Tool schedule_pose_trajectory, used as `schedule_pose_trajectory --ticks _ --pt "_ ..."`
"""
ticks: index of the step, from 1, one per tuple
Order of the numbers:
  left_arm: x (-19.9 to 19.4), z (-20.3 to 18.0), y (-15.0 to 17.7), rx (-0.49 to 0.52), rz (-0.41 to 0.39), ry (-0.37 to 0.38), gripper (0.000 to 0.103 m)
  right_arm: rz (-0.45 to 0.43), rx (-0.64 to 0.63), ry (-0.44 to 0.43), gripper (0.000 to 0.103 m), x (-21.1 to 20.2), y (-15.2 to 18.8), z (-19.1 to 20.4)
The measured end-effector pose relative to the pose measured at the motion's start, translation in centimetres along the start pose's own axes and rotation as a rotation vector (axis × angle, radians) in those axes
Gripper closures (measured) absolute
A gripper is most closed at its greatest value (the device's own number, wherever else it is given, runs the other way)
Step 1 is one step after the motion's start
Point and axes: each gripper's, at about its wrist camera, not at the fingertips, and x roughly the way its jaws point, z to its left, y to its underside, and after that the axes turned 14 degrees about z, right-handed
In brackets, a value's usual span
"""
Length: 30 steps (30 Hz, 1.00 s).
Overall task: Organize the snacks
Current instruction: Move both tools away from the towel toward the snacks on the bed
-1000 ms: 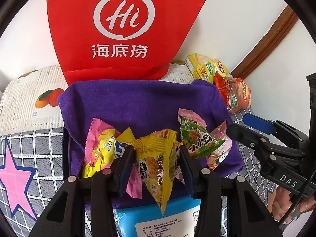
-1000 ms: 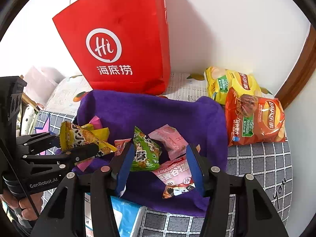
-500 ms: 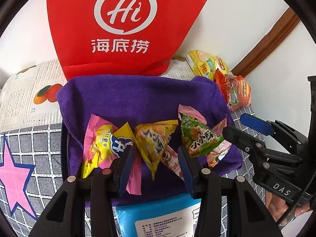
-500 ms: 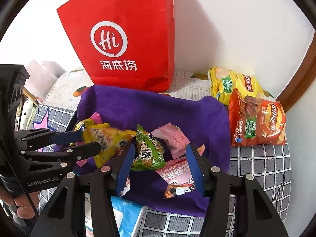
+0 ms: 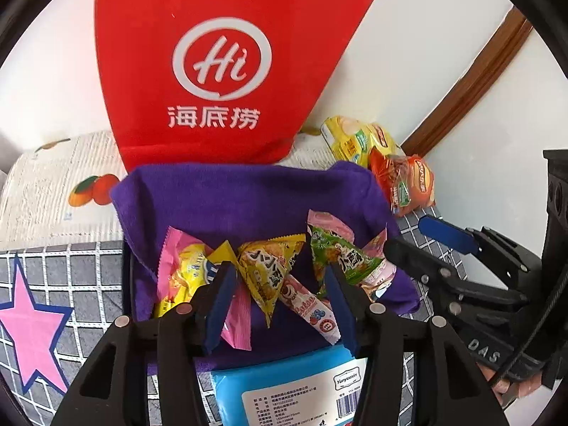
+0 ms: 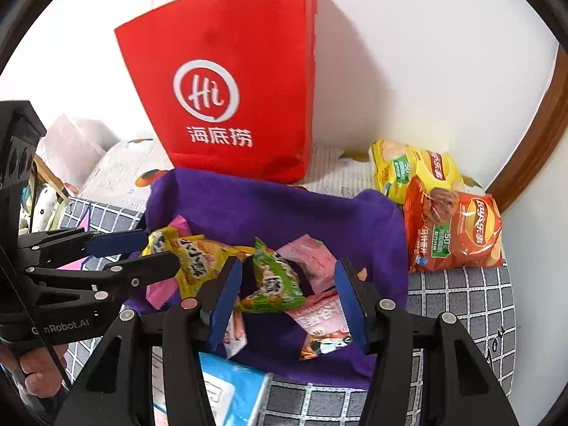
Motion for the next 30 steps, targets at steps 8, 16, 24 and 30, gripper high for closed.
schedule_pose_trajectory --ticks 8,16,24,30 --pt "-2.4 -0.7 0.5 0.018 -0.081 -0.019 0.053 -0.072 0.035 0.005 0.049 -2.0 0.9 1.1" --pt "-4.6 -2.9 1.7 0.093 -0.151 -0.046 0.053 -0.124 0.088 0.064 0.049 -3.9 5.3 0.8" --pt "-6.6 -4.8 3.3 0.15 -0.19 -0.043 0.053 -0.158 0.125 0.076 0.049 -6.5 11.1 0.3" --pt "-9.2 -4.1 5.7 0.13 -0.222 0.002 0.046 -0.15 0.128 0.015 0.049 -7.1 15.5 1.0"
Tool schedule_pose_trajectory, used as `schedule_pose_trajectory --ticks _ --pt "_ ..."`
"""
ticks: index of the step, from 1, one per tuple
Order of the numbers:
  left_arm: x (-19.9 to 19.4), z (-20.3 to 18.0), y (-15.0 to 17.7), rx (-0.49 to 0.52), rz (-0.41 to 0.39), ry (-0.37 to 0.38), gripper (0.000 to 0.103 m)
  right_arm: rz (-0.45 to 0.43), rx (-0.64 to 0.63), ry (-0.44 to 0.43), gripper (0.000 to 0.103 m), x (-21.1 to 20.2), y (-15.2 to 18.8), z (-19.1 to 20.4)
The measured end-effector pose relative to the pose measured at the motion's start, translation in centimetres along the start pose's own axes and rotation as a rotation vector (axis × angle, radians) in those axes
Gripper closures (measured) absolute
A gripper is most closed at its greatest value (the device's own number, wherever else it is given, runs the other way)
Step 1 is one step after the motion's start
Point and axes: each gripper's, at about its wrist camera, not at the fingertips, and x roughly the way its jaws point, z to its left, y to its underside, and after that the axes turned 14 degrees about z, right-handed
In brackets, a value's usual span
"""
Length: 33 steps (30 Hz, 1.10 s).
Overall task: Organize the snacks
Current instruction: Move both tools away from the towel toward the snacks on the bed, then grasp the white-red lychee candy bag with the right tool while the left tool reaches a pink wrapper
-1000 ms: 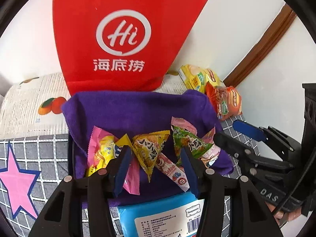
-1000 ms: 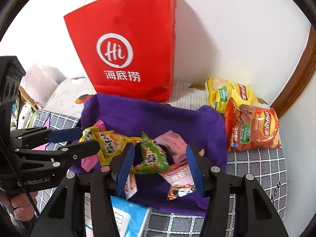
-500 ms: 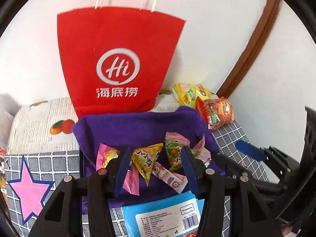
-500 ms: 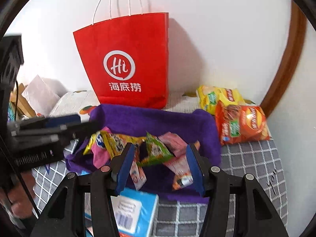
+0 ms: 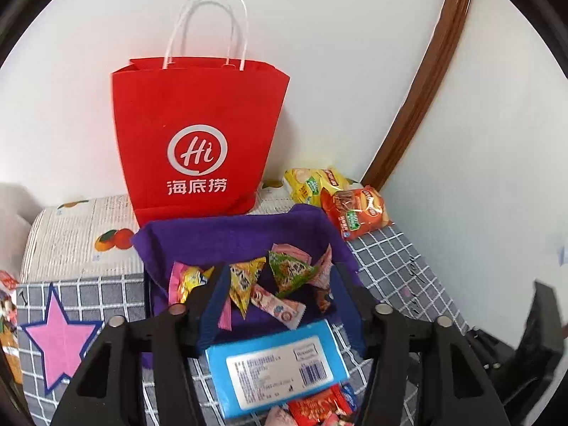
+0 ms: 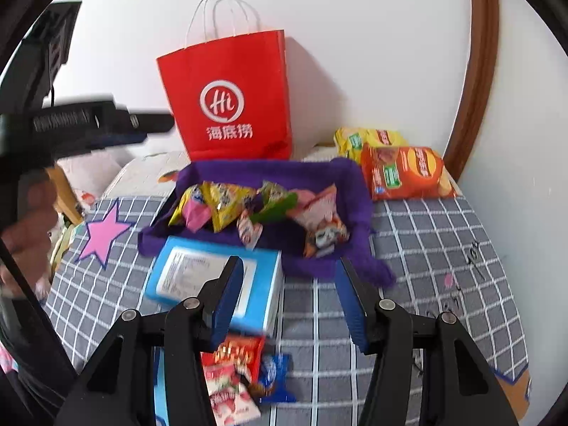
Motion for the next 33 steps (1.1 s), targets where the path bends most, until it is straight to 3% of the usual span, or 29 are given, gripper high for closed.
schedule_pose_trajectory --ticks 4,7,17,24,28,33 --pt "-1.0 0.8 1.9 -0.013 0.029 0.011 0.046 0.042 0.006 -0.039 0.049 1.1 2.3 0.7" --pt "-1.8 1.4 3.6 -0.007 0.039 -0.022 0.046 0.1 0.008 -0.077 0.049 2.9 4.1 1.7" --pt "-2.2 5.1 9.4 -0.06 0.088 -0.049 0.046 0.189 -0.116 -0.069 0.045 6.8 10.6 6.1" --pt "-1.6 6.2 12.9 -0.079 0.122 -0.033 0.046 0.179 -0.208 0.05 0.031 8.7 12.2 8.1" --pt "-1.3 6.8 14.3 -0.093 0.139 -0.04 0.046 0.159 -0.23 0.079 0.032 9.4 12.5 8.5" --pt "-0.3 6.5 15.5 -0.1 0.164 -0.035 0.046 0.124 -0.229 0.058 0.042 8.6 13.1 8.4"
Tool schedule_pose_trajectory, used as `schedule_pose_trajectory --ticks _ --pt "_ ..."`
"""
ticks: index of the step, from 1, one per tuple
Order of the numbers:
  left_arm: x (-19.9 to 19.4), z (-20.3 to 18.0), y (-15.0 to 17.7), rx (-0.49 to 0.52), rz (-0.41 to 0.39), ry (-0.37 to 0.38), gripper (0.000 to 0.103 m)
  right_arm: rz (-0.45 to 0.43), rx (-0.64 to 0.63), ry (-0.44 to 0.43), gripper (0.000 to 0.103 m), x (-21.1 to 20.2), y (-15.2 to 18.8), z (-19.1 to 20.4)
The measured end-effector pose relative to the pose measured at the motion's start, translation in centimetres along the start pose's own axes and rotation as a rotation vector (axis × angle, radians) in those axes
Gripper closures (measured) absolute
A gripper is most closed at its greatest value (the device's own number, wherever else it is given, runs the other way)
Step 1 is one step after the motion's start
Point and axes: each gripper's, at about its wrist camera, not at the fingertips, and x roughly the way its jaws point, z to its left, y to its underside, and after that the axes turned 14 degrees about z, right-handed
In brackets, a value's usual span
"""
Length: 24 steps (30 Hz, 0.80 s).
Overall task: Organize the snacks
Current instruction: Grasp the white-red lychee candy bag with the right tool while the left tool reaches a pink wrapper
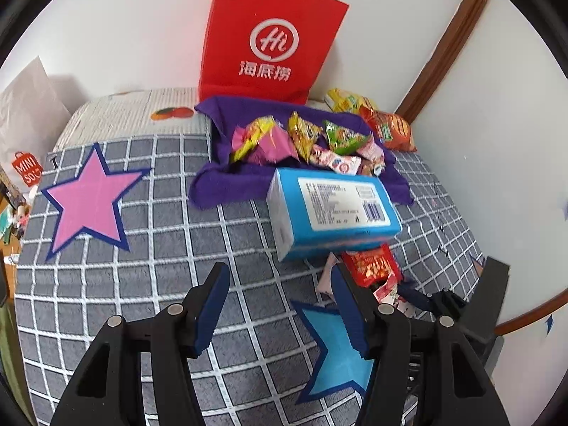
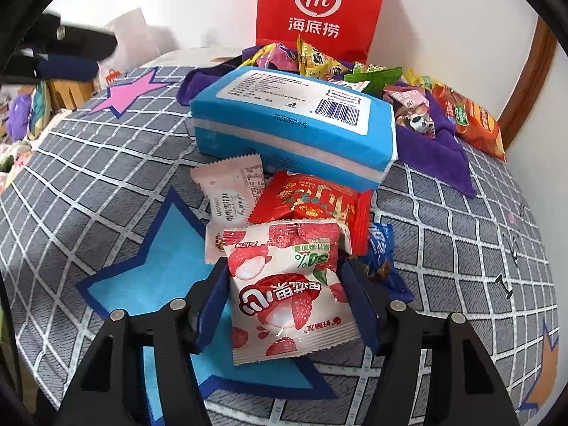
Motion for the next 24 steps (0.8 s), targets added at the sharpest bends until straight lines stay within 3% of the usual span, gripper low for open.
schedule_pose_trajectory --ticks 8,14,24 --pt "4.0 -1.9 1.4 0.022 0.068 0.0 0.046 -0.08 0.109 -0.084 0.043 -2.5 2.5 -2.5" --pt "6.5 -4.6 1.3 0.087 0.088 0.004 0.046 -0.104 0.198 0.015 0.043 -2.9 4.1 -6.1" --pt "9.4 -7.6 -0.6 0.218 0.081 -0.058 0.046 -0.133 0.33 -0.029 0.042 -2.0 4.7 -12.1"
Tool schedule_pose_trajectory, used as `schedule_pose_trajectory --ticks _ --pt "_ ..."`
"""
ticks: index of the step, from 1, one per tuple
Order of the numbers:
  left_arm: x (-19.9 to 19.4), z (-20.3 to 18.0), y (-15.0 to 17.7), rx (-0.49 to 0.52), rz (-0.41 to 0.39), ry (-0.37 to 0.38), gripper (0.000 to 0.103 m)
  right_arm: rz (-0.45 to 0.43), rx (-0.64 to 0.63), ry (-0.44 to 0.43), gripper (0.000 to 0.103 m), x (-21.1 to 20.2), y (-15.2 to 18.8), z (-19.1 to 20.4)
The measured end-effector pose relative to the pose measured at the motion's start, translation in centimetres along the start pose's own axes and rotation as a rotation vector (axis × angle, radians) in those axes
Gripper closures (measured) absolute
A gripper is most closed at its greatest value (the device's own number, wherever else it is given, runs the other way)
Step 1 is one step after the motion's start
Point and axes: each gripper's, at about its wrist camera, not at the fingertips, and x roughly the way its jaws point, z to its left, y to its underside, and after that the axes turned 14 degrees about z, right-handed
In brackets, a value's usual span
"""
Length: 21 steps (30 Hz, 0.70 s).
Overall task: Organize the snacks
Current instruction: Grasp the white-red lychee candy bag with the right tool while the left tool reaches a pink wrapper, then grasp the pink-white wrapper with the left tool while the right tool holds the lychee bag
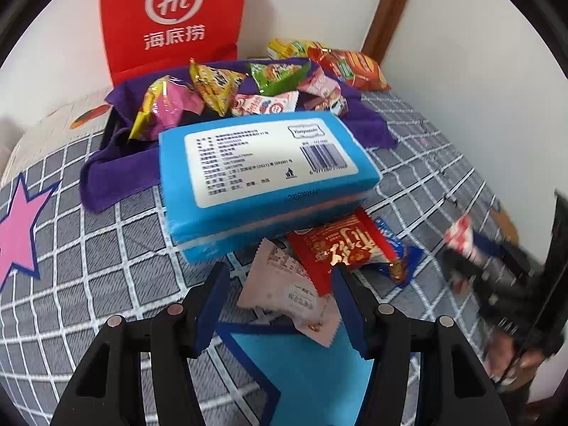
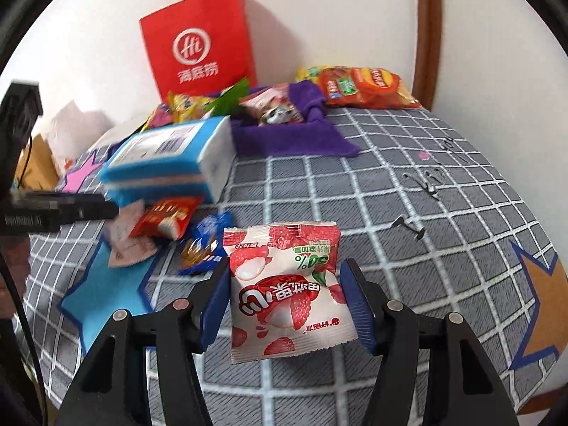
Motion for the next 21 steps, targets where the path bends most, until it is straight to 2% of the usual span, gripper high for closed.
schedule_pose_trajectory --ticks 3,12,16,21 --pt "1.0 0.1 -0.3 0.011 0.013 -0.013 0.046 -0.004 0.027 -0.009 0.042 0.5 -0.8 -0.7" --pt "1.8 -0.2 1.1 0.078 0.06 0.117 0.049 0.015 0.089 -0.087 0.042 2.5 -1.4 -1.9" --pt "2.1 -1.0 1.9 0.121 0.076 0.095 0.049 0.026 0.081 -0.096 0.042 2.6 -1.2 -1.9" --pt "2.3 -2.0 1.8 0.136 0.075 0.034 0.044 0.022 0.059 -0.093 0.042 2.6 -1.0 -1.5"
